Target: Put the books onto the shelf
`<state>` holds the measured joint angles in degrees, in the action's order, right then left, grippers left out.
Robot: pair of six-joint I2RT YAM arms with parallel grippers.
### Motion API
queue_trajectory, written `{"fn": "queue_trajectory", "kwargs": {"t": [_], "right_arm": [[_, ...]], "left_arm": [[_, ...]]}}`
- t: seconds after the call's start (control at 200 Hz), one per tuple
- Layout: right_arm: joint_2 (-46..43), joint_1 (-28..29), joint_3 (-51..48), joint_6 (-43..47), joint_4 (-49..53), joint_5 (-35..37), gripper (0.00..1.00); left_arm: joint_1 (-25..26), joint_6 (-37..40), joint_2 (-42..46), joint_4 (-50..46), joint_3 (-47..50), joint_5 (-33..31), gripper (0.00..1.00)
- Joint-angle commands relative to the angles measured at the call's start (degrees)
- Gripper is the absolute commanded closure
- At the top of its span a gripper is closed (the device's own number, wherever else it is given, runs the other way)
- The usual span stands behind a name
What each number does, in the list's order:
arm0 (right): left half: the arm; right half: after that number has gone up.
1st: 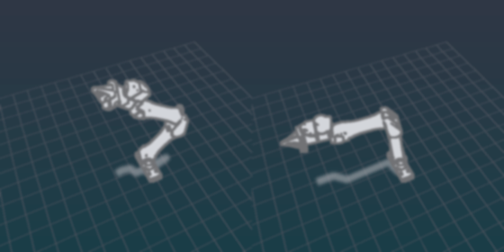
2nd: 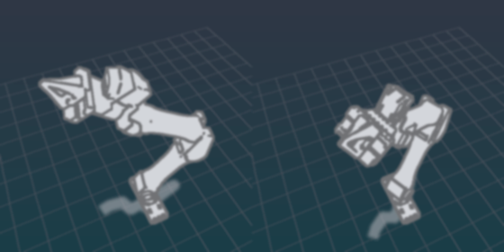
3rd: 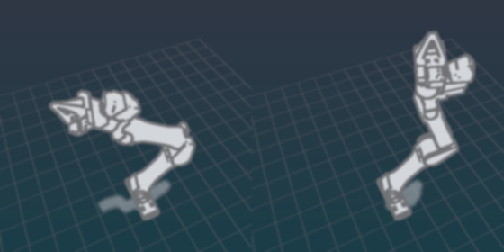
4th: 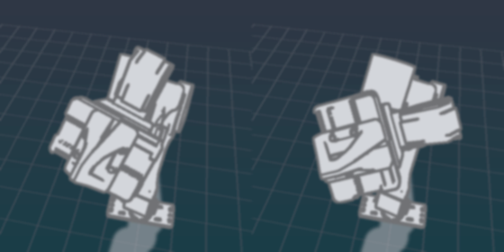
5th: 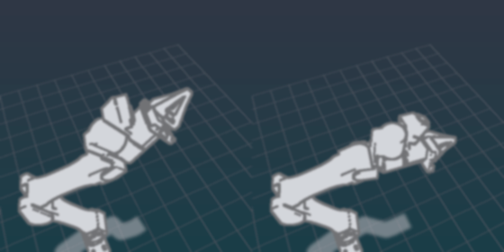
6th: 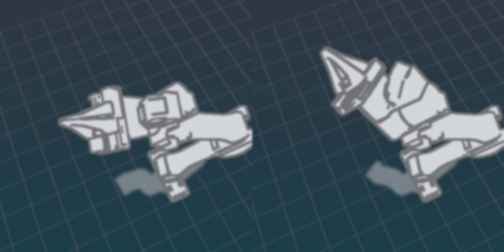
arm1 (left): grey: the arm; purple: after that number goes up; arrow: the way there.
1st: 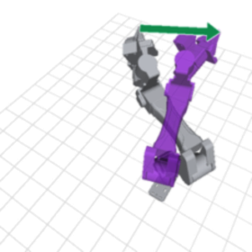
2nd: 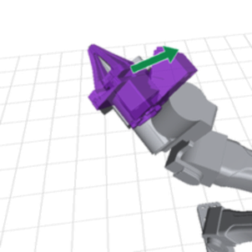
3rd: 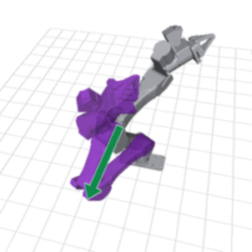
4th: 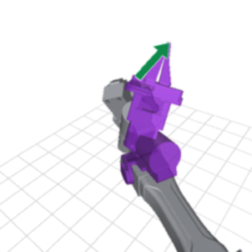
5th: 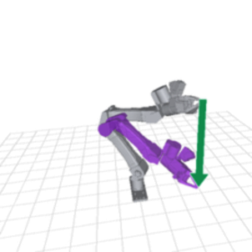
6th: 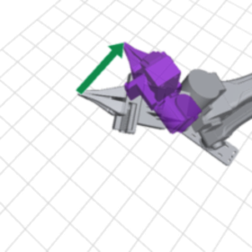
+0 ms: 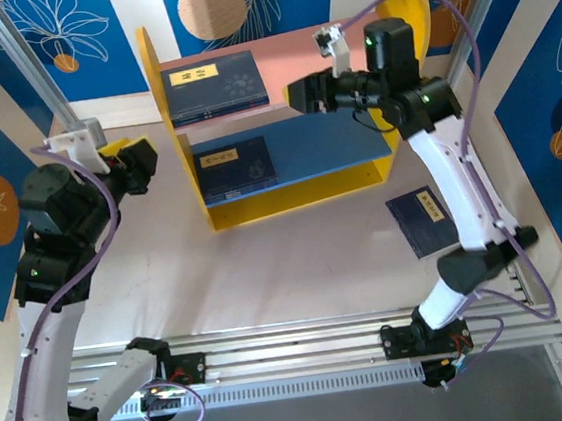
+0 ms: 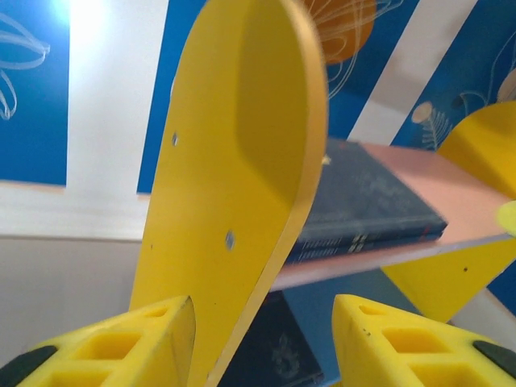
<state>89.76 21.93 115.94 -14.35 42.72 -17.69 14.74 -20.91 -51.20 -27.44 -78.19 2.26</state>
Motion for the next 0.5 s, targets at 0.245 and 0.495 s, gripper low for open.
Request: {"fn": "queue_trajectory", "kwargs": {"t": [0.245, 0.495], "right_arm": [[-32.5, 0.6, -51.0, -7.2, -8.2, 14.2, 0.42], [-43.4, -4.9, -68.0, -11.3, -4.7, 27.7, 0.32]], "left_arm": [[-0.3, -2.5, 10.0, -3.0, 19.1, -2.2, 0.53], [-0.3, -1.6, 11.9, -2.5, 27.2, -2.1, 0.53]]}}
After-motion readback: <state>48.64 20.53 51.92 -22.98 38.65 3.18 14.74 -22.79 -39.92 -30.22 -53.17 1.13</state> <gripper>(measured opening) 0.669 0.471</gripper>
